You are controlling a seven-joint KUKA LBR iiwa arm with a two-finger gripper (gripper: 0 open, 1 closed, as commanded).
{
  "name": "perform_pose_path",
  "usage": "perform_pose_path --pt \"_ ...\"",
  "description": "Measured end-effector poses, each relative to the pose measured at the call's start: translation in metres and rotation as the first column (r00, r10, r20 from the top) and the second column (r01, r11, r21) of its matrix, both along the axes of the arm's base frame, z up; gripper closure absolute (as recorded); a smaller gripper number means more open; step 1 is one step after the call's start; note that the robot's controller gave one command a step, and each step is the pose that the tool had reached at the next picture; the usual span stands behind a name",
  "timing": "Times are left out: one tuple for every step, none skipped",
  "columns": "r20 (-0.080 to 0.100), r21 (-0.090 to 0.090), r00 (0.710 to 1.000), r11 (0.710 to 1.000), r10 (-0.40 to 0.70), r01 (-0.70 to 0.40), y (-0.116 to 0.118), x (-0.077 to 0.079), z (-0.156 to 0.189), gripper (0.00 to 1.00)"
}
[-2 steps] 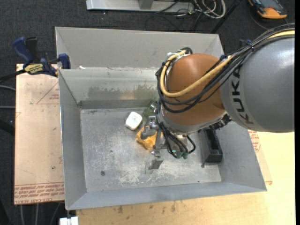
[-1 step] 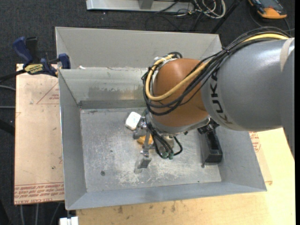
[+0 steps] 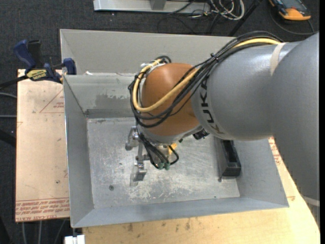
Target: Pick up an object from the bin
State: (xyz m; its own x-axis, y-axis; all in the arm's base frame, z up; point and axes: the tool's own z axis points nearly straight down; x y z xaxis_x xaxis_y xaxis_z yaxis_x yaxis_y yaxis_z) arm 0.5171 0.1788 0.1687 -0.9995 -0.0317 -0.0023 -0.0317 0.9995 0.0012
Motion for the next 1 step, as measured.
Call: perform_pose_path --pt "0.001 0.002 0.991 0.991 0.136 -0.136 -0.0412 0.0358 -0.008 0.0"
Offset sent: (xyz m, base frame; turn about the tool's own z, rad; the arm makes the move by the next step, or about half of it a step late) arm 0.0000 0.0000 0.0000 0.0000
